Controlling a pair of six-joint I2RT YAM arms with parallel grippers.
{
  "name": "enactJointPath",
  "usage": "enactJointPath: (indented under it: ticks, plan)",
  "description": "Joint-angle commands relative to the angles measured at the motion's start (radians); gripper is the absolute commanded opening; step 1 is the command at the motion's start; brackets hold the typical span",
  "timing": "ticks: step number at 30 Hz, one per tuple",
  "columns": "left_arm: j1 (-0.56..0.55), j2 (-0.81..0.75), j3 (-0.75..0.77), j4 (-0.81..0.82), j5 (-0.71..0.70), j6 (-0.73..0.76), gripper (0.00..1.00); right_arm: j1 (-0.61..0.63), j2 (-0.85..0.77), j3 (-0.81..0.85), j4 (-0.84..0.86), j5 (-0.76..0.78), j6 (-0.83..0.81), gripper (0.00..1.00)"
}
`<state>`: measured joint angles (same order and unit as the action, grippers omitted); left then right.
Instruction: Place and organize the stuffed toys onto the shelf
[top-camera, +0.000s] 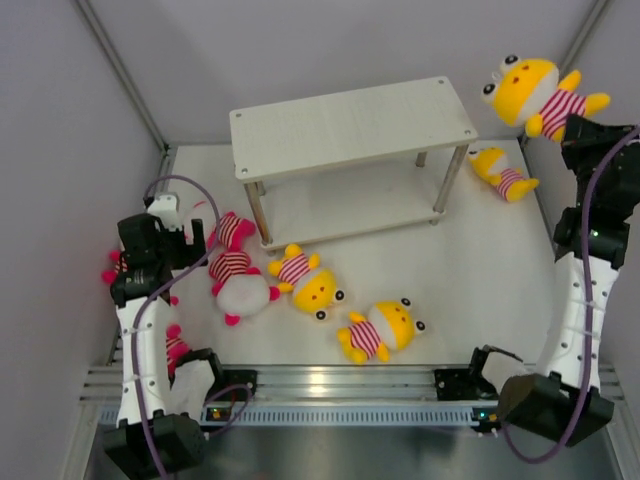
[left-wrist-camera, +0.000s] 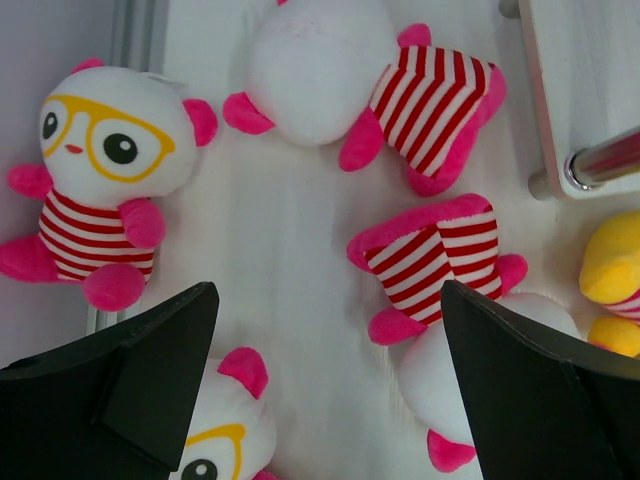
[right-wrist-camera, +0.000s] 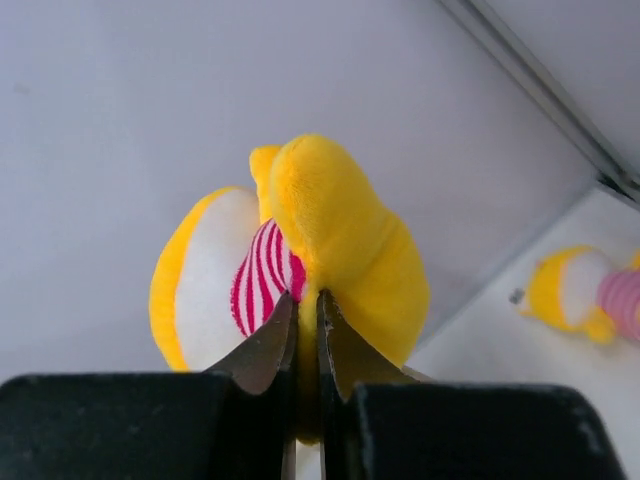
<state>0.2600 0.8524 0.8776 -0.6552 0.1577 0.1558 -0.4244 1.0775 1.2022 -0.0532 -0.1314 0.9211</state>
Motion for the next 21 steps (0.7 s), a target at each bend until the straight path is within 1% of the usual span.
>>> enactJointPath:
  ticks: [1, 2, 3, 5, 6, 8, 9, 12, 15, 18, 19, 21]
  plan:
    - [0.002, -0.021, 0.041, 0.069, -0.113, -0.091, 0.99, 0.159, -0.085, 0.108, 0.009, 0.258, 0.11, 0.0]
    - [0.002, -0.026, 0.034, 0.072, -0.11, -0.096, 0.99, 0.211, -0.097, 0.102, 0.022, 0.312, 0.12, 0.0]
    - [0.002, -0.032, 0.021, 0.08, -0.101, -0.098, 0.99, 0.31, -0.109, 0.093, 0.045, 0.407, 0.154, 0.0]
    - [0.002, -0.046, -0.006, 0.086, -0.073, -0.101, 0.99, 0.401, -0.113, 0.07, 0.077, 0.487, 0.188, 0.0]
    - [0.002, -0.05, -0.009, 0.088, -0.067, -0.099, 0.99, 0.502, -0.108, 0.066, 0.078, 0.566, 0.199, 0.0]
    - [0.002, -0.055, -0.008, 0.088, -0.061, -0.096, 0.99, 0.591, -0.09, 0.053, 0.085, 0.656, 0.217, 0.0]
    - [0.002, -0.056, -0.006, 0.088, -0.058, -0.098, 0.99, 0.681, -0.08, 0.05, 0.104, 0.75, 0.217, 0.0]
    - [0.002, -0.064, -0.002, 0.088, -0.041, -0.098, 0.99, 0.82, -0.012, 0.074, 0.108, 0.887, 0.22, 0.0]
    - [0.002, -0.073, -0.011, 0.088, -0.04, -0.091, 0.99, 0.863, 0.033, 0.105, 0.095, 0.946, 0.271, 0.0]
    - [0.002, -0.079, -0.022, 0.091, -0.046, -0.084, 0.99, 0.891, 0.106, 0.138, 0.021, 0.972, 0.32, 0.0]
    - [0.001, -0.081, -0.025, 0.092, -0.046, -0.084, 0.99, 0.891, 0.119, 0.152, -0.028, 0.974, 0.341, 0.0]
    - [0.002, -0.081, -0.025, 0.094, -0.044, -0.081, 0.99, 0.894, 0.143, 0.149, -0.037, 0.954, 0.377, 0.01]
